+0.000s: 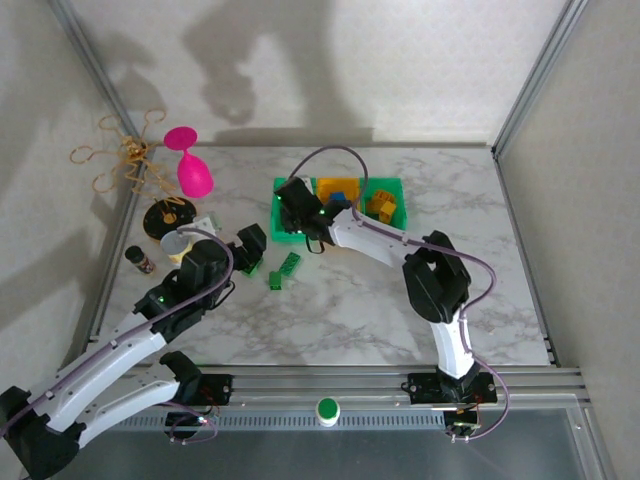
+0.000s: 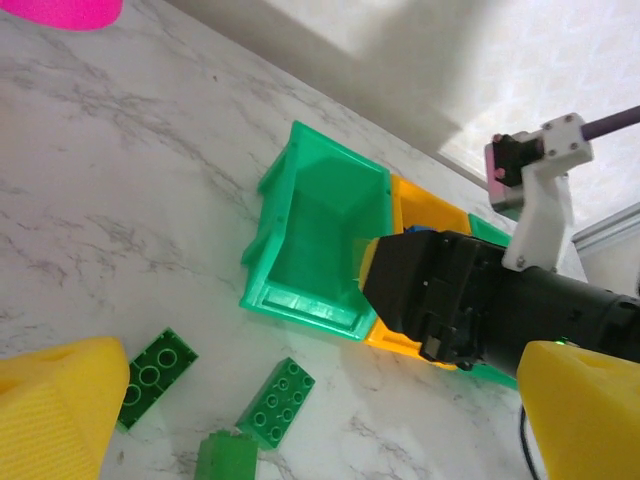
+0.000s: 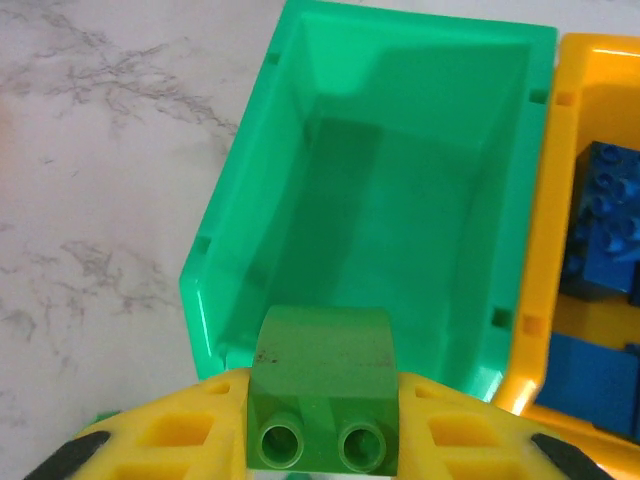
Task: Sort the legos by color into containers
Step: Place the lego in the container.
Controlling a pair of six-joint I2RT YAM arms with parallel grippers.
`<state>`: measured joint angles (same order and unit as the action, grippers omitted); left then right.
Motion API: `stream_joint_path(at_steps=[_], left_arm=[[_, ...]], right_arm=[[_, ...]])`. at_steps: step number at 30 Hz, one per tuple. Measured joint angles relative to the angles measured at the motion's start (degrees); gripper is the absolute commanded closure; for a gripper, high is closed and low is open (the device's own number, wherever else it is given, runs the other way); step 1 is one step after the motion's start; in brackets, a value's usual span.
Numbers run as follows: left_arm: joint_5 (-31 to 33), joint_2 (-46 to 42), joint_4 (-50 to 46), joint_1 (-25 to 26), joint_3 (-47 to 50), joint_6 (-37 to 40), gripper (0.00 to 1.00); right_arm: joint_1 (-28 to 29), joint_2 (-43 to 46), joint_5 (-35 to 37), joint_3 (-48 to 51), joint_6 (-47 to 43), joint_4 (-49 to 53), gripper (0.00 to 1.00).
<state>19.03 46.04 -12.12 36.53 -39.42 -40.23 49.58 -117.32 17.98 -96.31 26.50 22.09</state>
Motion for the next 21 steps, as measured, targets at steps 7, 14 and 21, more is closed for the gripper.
stream_joint_path(at_steps=[7,14,21], left_arm=[[-3.3,3.0,2.2,-4.2,-0.2,0.7,0.00],[-5.6,4.8,3.7,-6.5,-0.2,1.0,0.00],[-6.5,5.3,4.9,-6.8,-0.2,0.6,0.00]], right_arm=[[-2.4,-7.4,-0.5,-5.4,-0.9,0.0,0.66],[-3.3,-13.4,-1.4,-11.4,-2.6,0.0,0.65],[-3.5,-16.4,-1.9,-13.4,-4.3,-0.2,0.60]])
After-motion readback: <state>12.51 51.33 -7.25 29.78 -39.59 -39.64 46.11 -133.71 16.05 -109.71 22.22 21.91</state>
